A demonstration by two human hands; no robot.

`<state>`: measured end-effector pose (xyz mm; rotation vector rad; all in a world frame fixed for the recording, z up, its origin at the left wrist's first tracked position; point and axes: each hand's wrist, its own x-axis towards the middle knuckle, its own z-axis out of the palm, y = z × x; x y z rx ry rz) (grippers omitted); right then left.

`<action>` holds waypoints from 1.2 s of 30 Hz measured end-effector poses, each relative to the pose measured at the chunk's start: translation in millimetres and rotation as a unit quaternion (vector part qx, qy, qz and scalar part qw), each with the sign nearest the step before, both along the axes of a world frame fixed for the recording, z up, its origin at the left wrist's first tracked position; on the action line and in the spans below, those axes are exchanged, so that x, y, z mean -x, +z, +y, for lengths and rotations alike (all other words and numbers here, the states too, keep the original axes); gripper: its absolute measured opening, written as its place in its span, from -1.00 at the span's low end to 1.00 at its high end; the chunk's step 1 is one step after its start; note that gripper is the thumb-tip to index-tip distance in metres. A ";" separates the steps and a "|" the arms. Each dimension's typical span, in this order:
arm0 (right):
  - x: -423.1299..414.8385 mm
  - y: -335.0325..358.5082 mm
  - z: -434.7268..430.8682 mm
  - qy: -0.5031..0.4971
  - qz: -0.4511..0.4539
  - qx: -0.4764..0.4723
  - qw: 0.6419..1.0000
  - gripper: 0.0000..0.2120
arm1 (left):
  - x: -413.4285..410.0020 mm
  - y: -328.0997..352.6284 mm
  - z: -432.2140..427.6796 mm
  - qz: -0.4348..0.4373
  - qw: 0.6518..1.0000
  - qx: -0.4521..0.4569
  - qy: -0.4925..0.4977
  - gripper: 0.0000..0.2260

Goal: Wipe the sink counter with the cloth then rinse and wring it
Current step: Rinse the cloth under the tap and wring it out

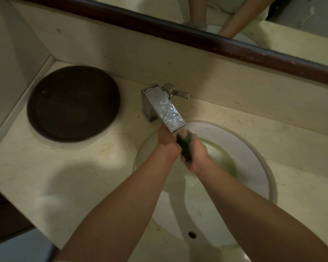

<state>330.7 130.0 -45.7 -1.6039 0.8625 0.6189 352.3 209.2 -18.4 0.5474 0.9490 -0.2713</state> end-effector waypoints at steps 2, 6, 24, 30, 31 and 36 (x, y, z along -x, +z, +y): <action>-0.4 -3.7 -10.7 -0.113 0.019 -0.102 0.988 -0.62 | 1.7 -2.6 -3.5 0.001 1.000 0.008 -0.016 -0.53; 3.0 -0.2 -28.0 -0.085 0.033 -0.031 0.995 -0.41 | 4.4 -1.5 3.2 -0.007 0.997 0.022 -0.077 -0.63; 24.0 -14.6 12.7 -0.133 0.034 -0.235 0.962 -0.46 | -3.2 -12.2 18.6 -0.103 0.985 -0.120 -0.066 -0.49; 6.0 -3.1 34.7 -0.247 -0.001 -0.343 0.906 -0.56 | 12.8 -19.5 21.4 -0.097 0.993 -0.066 -0.022 -0.78; 2.1 -1.1 37.9 -0.240 -0.012 -0.338 0.910 -0.63 | 12.1 -16.8 21.6 -0.095 0.995 -0.022 0.001 -0.78; -14.4 -3.2 37.8 -0.247 -0.002 -0.214 0.945 -0.67 | 0.0 -12.2 16.8 -0.060 0.997 0.013 0.041 -0.78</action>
